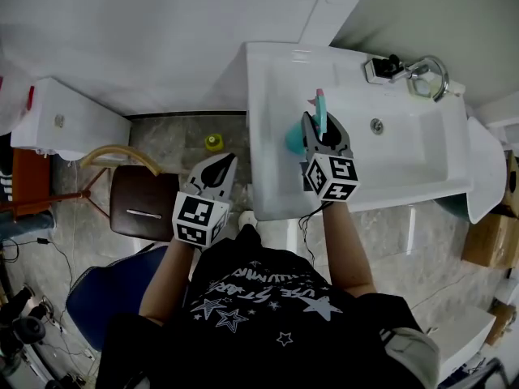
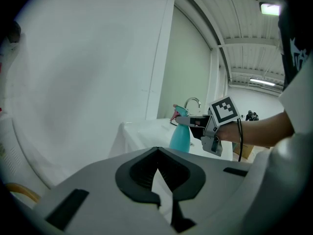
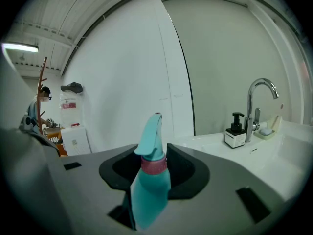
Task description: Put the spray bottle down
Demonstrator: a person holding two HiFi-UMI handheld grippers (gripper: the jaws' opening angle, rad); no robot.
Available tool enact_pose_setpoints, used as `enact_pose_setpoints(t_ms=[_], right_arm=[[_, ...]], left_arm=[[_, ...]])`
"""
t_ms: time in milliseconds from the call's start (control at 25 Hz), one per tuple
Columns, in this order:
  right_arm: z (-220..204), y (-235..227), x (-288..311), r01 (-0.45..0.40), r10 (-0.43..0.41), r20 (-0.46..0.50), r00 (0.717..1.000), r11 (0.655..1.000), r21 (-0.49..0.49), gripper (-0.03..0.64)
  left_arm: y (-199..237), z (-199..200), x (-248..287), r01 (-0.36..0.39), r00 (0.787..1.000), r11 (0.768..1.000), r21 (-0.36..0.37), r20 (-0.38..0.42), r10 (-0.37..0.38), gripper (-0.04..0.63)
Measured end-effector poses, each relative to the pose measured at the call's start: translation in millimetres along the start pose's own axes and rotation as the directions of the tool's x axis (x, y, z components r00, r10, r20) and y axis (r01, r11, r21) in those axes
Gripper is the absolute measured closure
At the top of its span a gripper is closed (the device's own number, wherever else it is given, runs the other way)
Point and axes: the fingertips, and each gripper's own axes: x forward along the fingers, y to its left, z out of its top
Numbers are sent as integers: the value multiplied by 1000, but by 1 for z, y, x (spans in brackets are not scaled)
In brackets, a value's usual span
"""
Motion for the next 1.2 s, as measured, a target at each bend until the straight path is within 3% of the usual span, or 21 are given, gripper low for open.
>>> enact_pose_setpoints(t_ms=[680,920,1200], right_arm=[[-8,6,-7,16,-17,-21,1000,999,-30,446],[-8,9,-11,10,-13,-39,999,997,-74,351],[-1,16,-51,-14,12,-22,1000,995,-96,339]], left_arm=[[-15,-2,5,26,1000,999,20,-6,-26,580],[-22,2,-2,17,1000,999,47,9,-18,580],[-40,11,-28,-18,999,999,48,50,15,580]])
